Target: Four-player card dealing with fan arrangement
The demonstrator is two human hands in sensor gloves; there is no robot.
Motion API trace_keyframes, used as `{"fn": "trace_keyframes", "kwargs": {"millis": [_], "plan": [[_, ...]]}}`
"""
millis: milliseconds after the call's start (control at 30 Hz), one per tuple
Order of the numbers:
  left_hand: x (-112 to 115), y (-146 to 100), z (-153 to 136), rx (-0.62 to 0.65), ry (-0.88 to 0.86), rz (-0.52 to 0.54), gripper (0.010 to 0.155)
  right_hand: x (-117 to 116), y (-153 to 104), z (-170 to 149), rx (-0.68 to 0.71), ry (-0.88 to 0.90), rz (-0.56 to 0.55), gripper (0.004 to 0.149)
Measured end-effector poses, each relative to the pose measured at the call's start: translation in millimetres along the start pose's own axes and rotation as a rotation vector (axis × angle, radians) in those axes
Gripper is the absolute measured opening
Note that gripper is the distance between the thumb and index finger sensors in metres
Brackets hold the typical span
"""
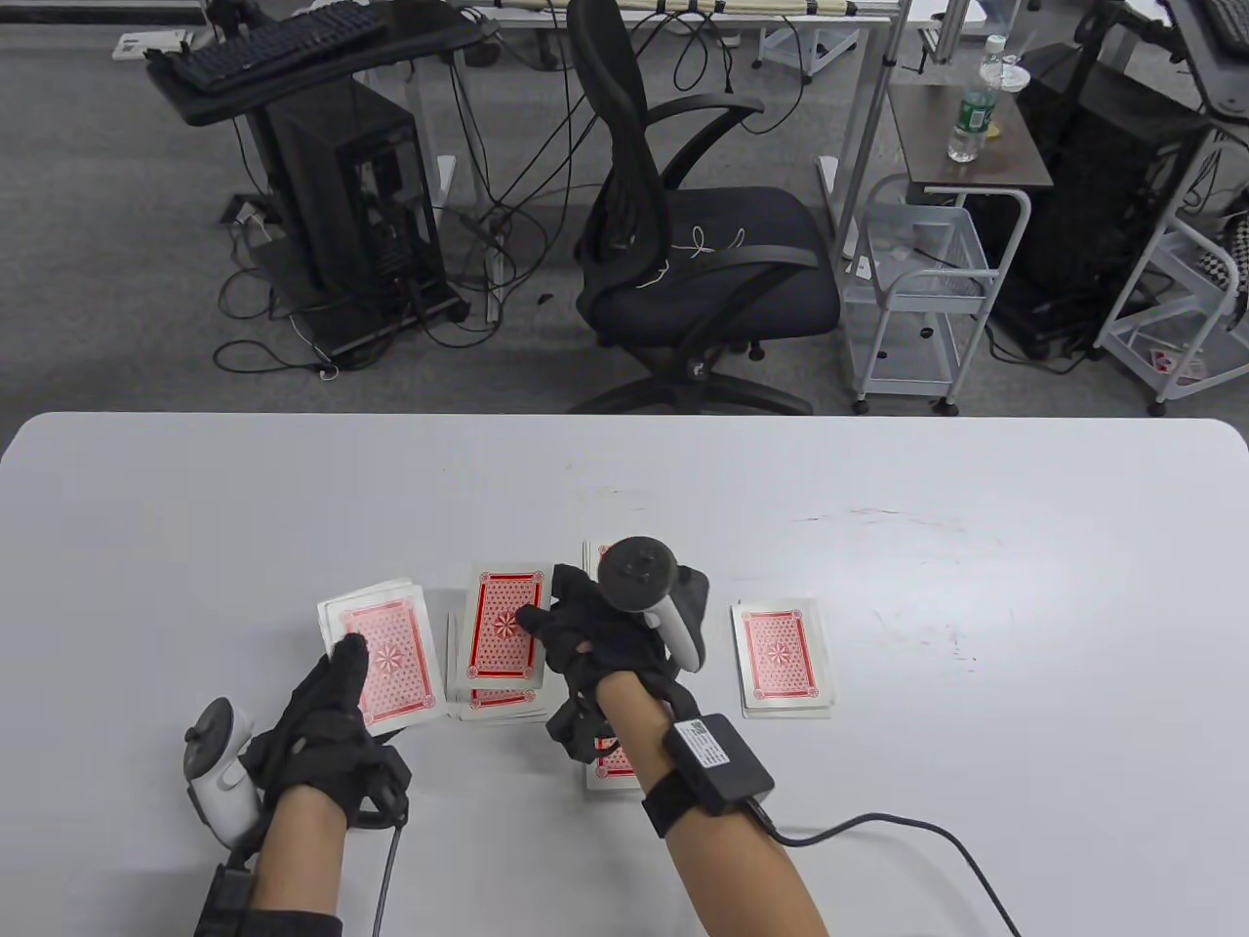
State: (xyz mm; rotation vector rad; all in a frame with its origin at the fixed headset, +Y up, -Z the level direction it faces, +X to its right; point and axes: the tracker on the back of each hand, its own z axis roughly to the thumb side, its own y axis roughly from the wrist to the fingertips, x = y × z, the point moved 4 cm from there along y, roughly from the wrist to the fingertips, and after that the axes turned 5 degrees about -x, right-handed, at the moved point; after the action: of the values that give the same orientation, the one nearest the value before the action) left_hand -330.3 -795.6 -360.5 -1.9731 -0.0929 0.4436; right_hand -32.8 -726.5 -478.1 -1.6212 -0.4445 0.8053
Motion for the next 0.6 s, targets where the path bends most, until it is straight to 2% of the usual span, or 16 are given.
{"fn": "trace_keyframes", "kwargs": {"millis": [167, 300, 367, 467, 600], "plan": [[-2.6, 1.1, -2.1, -0.012, -0.003, 0.001, 0.046, -42.2, 27.7, 16.2, -0.073, -0.414, 0.043, 0.075], [1.9, 1.4, -1.4, -0.009, 0.030, -0.005, 0.046, -65.1, 32.9, 22.0, -0.103, -0.802, -0.022, 0.076], [4.4, 2.1, -2.0, -0.012, 0.046, -0.008, 0.046, -70.7, 32.2, 21.4, -0.108, -0.889, -0.024, 0.075], [9.0, 2.4, -3.2, -0.012, 0.050, -0.024, 0.046, -67.5, 28.9, 21.8, -0.080, -0.829, -0.018, 0.075], [16.0, 0.5, -3.1, -0.001, 0.058, -0.041, 0.046, -41.2, 13.9, 26.7, -0.029, -0.506, 0.028, 0.065]]}}
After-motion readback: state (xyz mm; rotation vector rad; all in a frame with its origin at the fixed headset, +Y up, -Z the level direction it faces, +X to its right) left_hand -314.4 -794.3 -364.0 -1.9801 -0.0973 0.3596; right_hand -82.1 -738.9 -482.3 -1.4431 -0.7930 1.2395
